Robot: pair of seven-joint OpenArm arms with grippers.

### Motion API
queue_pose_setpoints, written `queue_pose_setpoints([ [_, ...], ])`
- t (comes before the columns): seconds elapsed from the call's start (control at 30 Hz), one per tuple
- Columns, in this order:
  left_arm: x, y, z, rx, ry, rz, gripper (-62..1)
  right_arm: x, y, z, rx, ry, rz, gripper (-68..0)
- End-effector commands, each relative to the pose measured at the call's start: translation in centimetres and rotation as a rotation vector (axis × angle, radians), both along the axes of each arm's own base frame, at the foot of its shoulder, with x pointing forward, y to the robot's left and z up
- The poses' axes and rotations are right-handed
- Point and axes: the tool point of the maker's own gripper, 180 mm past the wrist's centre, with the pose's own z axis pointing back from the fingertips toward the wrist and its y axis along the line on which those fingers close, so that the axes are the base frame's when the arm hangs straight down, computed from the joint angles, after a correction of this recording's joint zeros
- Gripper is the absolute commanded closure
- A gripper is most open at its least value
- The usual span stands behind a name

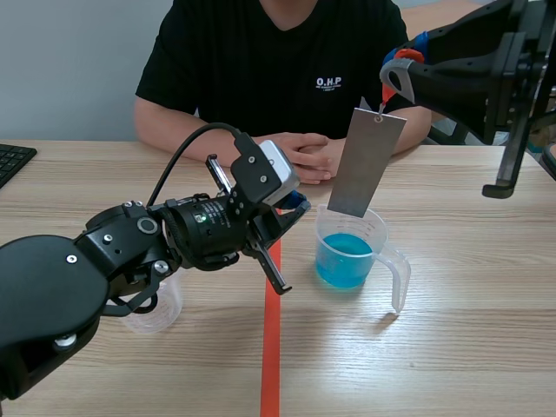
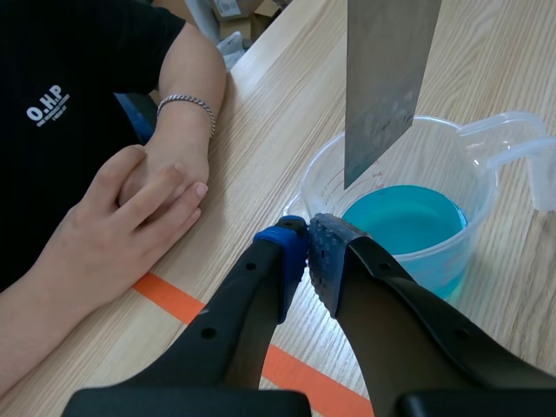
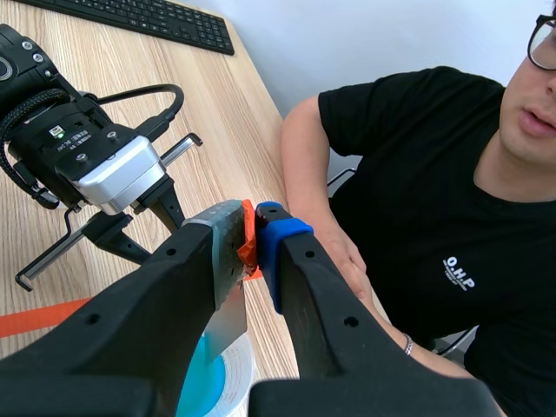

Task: Do the redox reaction experiment.
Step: 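Point at the plate with the left hand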

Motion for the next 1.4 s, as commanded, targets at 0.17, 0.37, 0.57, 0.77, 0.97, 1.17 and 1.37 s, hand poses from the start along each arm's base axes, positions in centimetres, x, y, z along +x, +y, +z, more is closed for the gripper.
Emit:
queue_pose_setpoints([
  [0.17,0.5,-0.4,1.3,-0.030,-0.028,-0.004,-5.1,0.2,0.1,1.2,0.029,-0.028,0.002,-1.5],
  [0.37,0.1,-0.6,1.2,-0.030,-0.012,-0.026,-5.1,0.1,0.1,1.3,0.042,-0.022,0.004,-1.5],
  [0.57,0.1,-0.6,1.2,-0.031,-0.012,-0.026,-5.1,0.2,0.1,1.3,0.040,-0.021,0.002,-1.5],
  [0.77,0.1,-0.5,1.2,-0.029,-0.013,-0.025,-5.1,0.2,0.1,1.3,0.040,-0.021,0.002,-1.5],
  [0.97,0.0,0.9,0.7,-0.006,-0.021,-0.018,-5.1,0.2,0.1,1.2,0.039,-0.021,0.002,-1.5],
  [1.17,-1.4,5.2,1.3,0.000,-0.039,0.007,-5.1,0.3,0.0,1.0,0.024,-0.014,-0.006,-1.5],
  [1.37,-3.5,11.7,1.9,0.025,0.001,0.072,-5.1,0.4,-0.2,0.7,0.012,-0.006,-0.014,-1.5],
])
